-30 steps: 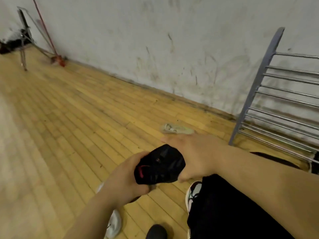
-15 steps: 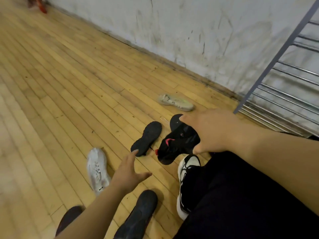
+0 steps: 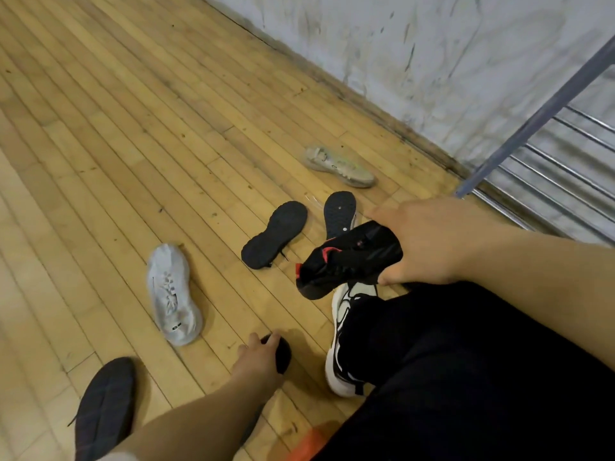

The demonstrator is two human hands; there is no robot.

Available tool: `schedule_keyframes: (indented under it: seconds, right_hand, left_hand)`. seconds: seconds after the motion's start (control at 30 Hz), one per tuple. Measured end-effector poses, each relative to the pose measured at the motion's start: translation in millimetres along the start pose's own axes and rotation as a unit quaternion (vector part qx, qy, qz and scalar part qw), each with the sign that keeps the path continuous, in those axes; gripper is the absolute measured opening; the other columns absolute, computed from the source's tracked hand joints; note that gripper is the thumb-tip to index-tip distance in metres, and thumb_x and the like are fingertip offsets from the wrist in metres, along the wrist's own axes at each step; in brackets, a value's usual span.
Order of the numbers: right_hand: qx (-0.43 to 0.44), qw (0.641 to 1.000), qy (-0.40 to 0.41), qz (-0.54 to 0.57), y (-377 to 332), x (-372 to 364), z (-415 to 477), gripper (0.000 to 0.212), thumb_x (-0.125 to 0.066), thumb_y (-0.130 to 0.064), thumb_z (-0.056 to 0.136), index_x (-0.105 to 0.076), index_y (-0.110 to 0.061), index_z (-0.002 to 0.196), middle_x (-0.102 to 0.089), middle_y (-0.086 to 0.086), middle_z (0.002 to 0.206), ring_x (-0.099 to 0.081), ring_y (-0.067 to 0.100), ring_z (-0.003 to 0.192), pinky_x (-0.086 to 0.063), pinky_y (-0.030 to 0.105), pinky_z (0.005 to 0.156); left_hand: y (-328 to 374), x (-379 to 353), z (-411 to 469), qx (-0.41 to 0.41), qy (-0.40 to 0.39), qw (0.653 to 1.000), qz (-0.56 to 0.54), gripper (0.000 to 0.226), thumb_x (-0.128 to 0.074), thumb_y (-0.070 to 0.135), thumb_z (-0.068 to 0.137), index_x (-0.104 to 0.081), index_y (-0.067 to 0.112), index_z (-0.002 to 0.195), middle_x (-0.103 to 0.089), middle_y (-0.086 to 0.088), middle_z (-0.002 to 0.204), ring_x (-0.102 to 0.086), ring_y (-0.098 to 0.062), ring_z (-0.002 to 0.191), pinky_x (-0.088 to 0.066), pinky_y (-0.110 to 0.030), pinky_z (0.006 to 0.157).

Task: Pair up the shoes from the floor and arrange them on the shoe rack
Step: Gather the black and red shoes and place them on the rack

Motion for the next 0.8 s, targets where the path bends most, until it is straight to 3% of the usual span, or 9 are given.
schedule_keyframes:
  seconds: [0.17, 0.27, 0.33, 0.43, 0.57, 0.67, 0.8]
  right_hand:
    - [-0.052, 0.998, 0.000, 0.022, 19.5, -1.8, -0.1, 0.096, -0.069, -0.078, 0.068, -0.037, -0.038, 0.150, -0.065, -0.005, 0.120, -0.064, 0.026, 0.107, -0.058, 0.043, 0.083]
    - [-0.089, 0.995, 0.009, 0.033, 30.0, 1.0, -0.2, 0.093, -0.067, -0.082, 0.061, -0.049, -0.036, 0.139, -0.068, -0.003, 0.115, -0.067, 0.028, 0.101, -0.059, 0.044, 0.082]
    - [-0.106, 0.993, 0.012, 0.044, 33.9, 2.6, -2.1, 0.092, -0.067, -0.081, 0.061, -0.048, -0.035, 0.138, -0.068, -0.002, 0.114, -0.066, 0.029, 0.100, -0.059, 0.043, 0.081]
    - [-0.110, 0.992, 0.013, 0.065, 34.3, 4.9, -5.1, 0.095, -0.067, -0.081, 0.060, -0.045, -0.035, 0.139, -0.068, -0.004, 0.114, -0.065, 0.028, 0.100, -0.059, 0.044, 0.082]
    - [-0.094, 0.994, 0.001, 0.054, 27.6, 6.0, -9.1, 0.091, -0.068, -0.080, 0.065, -0.045, -0.034, 0.141, -0.067, -0.004, 0.117, -0.064, 0.026, 0.102, -0.058, 0.042, 0.083]
    - [-0.088, 0.995, -0.001, 0.055, 27.1, 6.3, -11.0, 0.087, -0.071, -0.077, 0.069, -0.046, -0.034, 0.140, -0.067, -0.004, 0.118, -0.062, 0.026, 0.101, -0.054, 0.041, 0.078]
    - [-0.091, 0.994, -0.004, 0.067, 31.3, 4.3, -12.9, 0.088, -0.071, -0.077, 0.069, -0.043, -0.036, 0.142, -0.066, -0.005, 0.118, -0.057, 0.023, 0.096, -0.056, 0.042, 0.081]
  left_hand:
    - [19.8, 79.3, -15.5, -0.076, 0.114, 0.980, -0.142, 0.094, -0.079, 0.048, 0.073, -0.025, 0.048, 0.150, -0.036, 0.005, 0.134, -0.047, -0.019, 0.116, -0.054, -0.033, 0.091]
    - [21.9, 144.8, -38.6, -0.159, 0.214, 0.929, -0.255, 0.091, -0.087, 0.033, 0.070, -0.031, 0.044, 0.142, -0.037, 0.010, 0.131, -0.049, -0.007, 0.113, -0.048, -0.024, 0.087]
    - [10.2, 164.2, -51.3, -0.175, 0.252, 0.907, -0.290, 0.090, -0.089, 0.023, 0.070, -0.030, 0.043, 0.134, -0.041, 0.009, 0.130, -0.054, -0.006, 0.115, -0.050, -0.020, 0.087]
    - [-14.1, 151.8, -56.3, -0.128, 0.247, 0.927, -0.251, 0.085, -0.090, 0.025, 0.072, -0.031, 0.035, 0.132, -0.042, 0.011, 0.129, -0.053, -0.006, 0.114, -0.042, -0.014, 0.086]
    - [-39.4, 108.7, -45.4, -0.077, 0.203, 0.964, -0.156, 0.094, -0.089, 0.043, 0.072, -0.033, 0.022, 0.144, -0.033, 0.012, 0.134, -0.041, -0.009, 0.121, -0.038, -0.023, 0.095]
    - [-40.1, 89.3, -27.5, -0.060, 0.174, 0.972, -0.144, 0.105, -0.087, 0.050, 0.073, -0.028, 0.024, 0.155, -0.032, 0.003, 0.151, -0.043, -0.017, 0.134, -0.044, -0.032, 0.106]
    - [-31.9, 84.5, 6.4, -0.032, 0.155, 0.985, -0.067, 0.114, -0.079, 0.066, 0.071, -0.017, 0.030, 0.160, -0.033, -0.004, 0.156, -0.038, -0.027, 0.141, -0.041, -0.041, 0.115]
Point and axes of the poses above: each hand's wrist, its own z-axis towards the middle knuckle, its own x-axis out of the back of the hand, y = z × x, the point moved 10 cm from there along z, towards the middle knuckle
